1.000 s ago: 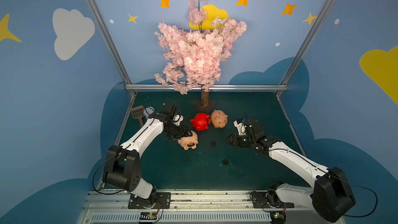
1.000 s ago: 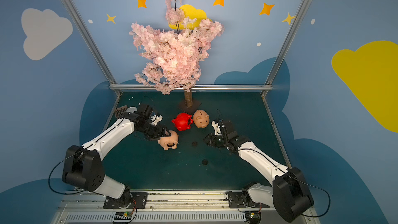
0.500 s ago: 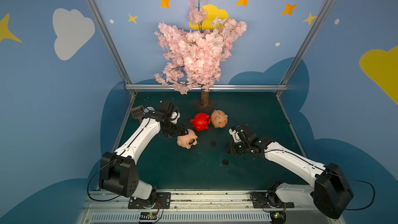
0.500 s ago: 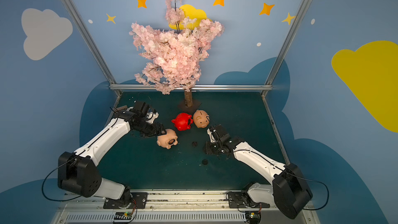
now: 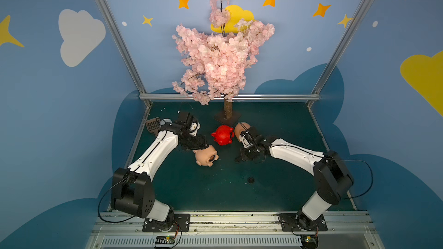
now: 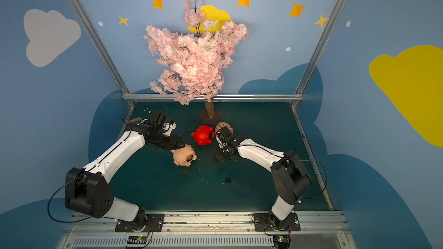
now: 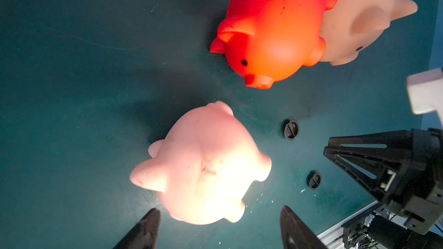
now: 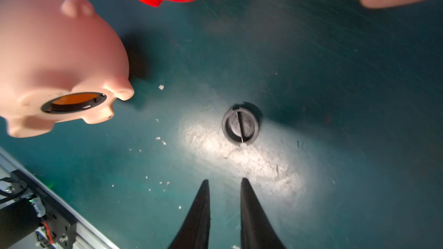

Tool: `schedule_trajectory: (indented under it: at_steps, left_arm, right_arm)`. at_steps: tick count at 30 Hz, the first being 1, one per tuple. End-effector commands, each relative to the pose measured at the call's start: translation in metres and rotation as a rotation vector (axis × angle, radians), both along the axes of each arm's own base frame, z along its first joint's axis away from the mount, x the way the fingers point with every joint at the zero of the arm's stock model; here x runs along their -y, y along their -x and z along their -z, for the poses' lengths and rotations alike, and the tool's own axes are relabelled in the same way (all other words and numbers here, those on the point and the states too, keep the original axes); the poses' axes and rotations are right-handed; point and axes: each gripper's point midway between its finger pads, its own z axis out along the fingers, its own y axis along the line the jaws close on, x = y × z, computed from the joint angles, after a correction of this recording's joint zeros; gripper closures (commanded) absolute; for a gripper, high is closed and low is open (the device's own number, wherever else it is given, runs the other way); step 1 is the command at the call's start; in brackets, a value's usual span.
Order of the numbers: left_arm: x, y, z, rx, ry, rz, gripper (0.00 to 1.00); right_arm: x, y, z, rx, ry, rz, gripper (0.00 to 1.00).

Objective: Close piggy banks
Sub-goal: Pick up the knob at the center of the board.

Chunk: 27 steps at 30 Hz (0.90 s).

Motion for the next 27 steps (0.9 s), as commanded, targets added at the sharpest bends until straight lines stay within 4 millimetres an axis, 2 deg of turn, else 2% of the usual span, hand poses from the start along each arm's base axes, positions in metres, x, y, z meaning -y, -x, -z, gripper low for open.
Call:
schedule_trajectory:
  at_steps: [1, 11, 27]
  left_arm:
    - [-0.001, -0.003, 0.002, 0.003, -0.009, 0.012, 0.22]
    - [-0.003, -0.002, 0.007, -0.020, -0.015, 0.012, 0.22]
    - [-0.006, -0.001, 0.010, -0.043, -0.016, -0.003, 0.22]
  right_arm:
    - [0.001, 0.003, 0.009, -0.033, 0.064, -0.035, 0.78]
    - [-0.009, -0.008, 0.023, -0.053, 0.118, -0.050, 0.81]
    - [-0.012, -0.009, 0.033, -0.082, 0.183, -0.067, 0.84]
